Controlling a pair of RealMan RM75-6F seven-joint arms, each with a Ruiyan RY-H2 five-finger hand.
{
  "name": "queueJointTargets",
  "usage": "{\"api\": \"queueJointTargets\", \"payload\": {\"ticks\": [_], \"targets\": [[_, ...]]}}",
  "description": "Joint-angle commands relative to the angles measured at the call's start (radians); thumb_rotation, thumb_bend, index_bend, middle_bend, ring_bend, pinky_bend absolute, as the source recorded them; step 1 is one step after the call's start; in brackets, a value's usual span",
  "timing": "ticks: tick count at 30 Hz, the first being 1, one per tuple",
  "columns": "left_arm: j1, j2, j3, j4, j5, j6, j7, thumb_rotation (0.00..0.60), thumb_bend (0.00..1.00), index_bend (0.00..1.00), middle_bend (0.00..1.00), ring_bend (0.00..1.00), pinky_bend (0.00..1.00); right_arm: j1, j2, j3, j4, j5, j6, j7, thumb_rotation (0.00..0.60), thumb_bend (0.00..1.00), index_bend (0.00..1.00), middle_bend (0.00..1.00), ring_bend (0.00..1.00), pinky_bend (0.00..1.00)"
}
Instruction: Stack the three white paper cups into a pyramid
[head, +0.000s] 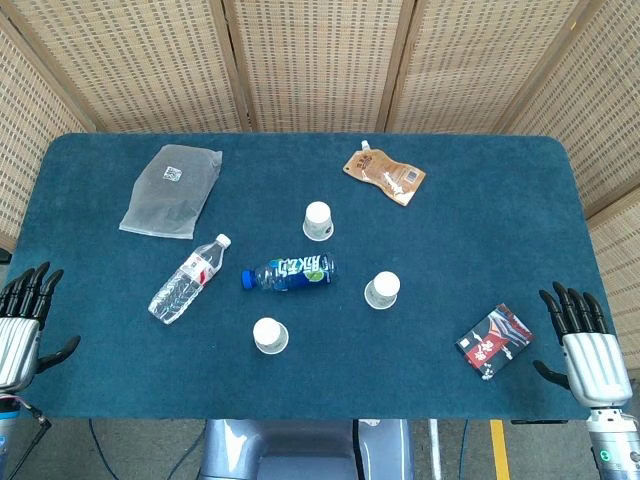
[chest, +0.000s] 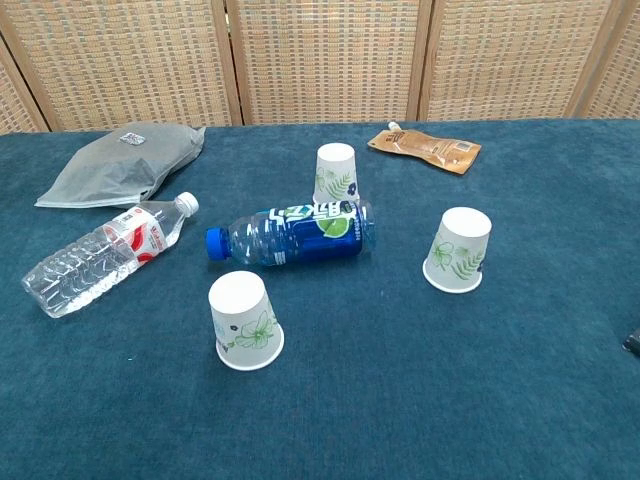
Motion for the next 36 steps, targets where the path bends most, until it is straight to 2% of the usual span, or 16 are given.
{"api": "queueJointTargets", "payload": {"ticks": [1, 36], "targets": [[0.001, 0.001, 0.000, 0.000, -0.001, 0.001, -0.001, 0.600, 0.23, 0.00, 0.00, 0.00, 0.08, -0.001, 0.000, -0.002, -0.001, -0.004, 0.002, -0.004, 0.600, 0.15, 0.05, 0.00, 0.00, 0.06], [-0.012, 0.005, 0.005, -0.029, -0.003, -0.029, 0.017, 0.600, 0.23, 0.01, 0.00, 0.00, 0.09, -0.006, 0.004, -0.007, -0.005, -0.004, -0.003, -0.008, 0.600, 0.15, 0.07, 0.00, 0.00, 0.06]]}}
